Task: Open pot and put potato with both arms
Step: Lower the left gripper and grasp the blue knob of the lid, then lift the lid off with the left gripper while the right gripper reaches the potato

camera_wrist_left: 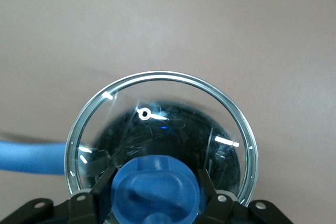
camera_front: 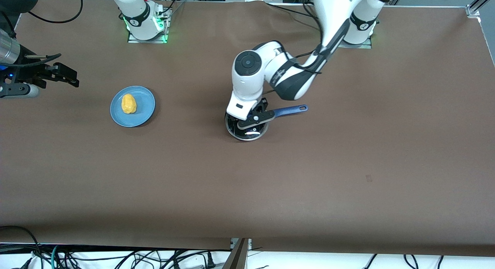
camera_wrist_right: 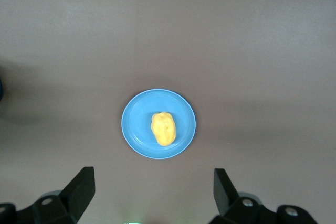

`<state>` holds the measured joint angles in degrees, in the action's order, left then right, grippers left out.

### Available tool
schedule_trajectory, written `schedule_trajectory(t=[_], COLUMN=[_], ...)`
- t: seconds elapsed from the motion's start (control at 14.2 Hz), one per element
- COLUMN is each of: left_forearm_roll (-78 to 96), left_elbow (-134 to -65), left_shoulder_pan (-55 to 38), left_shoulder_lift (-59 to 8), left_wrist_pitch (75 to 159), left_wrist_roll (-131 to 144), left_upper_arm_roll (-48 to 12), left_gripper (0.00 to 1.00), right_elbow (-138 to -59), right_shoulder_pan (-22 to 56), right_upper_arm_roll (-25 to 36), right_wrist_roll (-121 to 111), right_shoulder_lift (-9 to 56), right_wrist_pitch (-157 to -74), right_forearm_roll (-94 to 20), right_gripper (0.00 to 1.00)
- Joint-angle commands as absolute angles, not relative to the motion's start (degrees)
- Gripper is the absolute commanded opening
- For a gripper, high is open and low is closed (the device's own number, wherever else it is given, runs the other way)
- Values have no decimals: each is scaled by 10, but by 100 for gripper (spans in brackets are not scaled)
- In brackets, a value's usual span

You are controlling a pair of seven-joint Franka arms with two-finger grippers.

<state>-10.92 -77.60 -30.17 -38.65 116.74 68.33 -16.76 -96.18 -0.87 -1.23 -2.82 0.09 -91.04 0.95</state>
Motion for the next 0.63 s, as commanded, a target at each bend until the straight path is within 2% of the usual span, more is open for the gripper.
schedule_trajectory(t=[0.0, 0.28, 0.42, 0.56], left_forearm_roll=[-99, -61, -23, 10], left_elbow=[-815, -904, -933, -968], left_shoulder_pan=[-228, -107, -71, -60], left_shoulder_lift=[-319, -244, -227, -218], left_wrist_pitch=[1139, 1139, 1139, 1139], left_wrist_roll=[603, 356, 249, 124], left_upper_arm_roll=[-179, -168, -122, -50], left_gripper=[48, 48, 48, 48], right_elbow=[-966, -969, -973, -990], right_shoulder_pan=[-4, 10, 22, 36], right_upper_arm_roll=[-8, -10, -10, -10], right_wrist_roll=[-22, -24, -30, -33], right_shoulder_lift=[-5, 9, 30, 34], right_wrist_pitch=[-905, -869, -860, -864], right_forearm_roll=[5, 9, 12, 17], right_gripper=[100, 100, 100, 100])
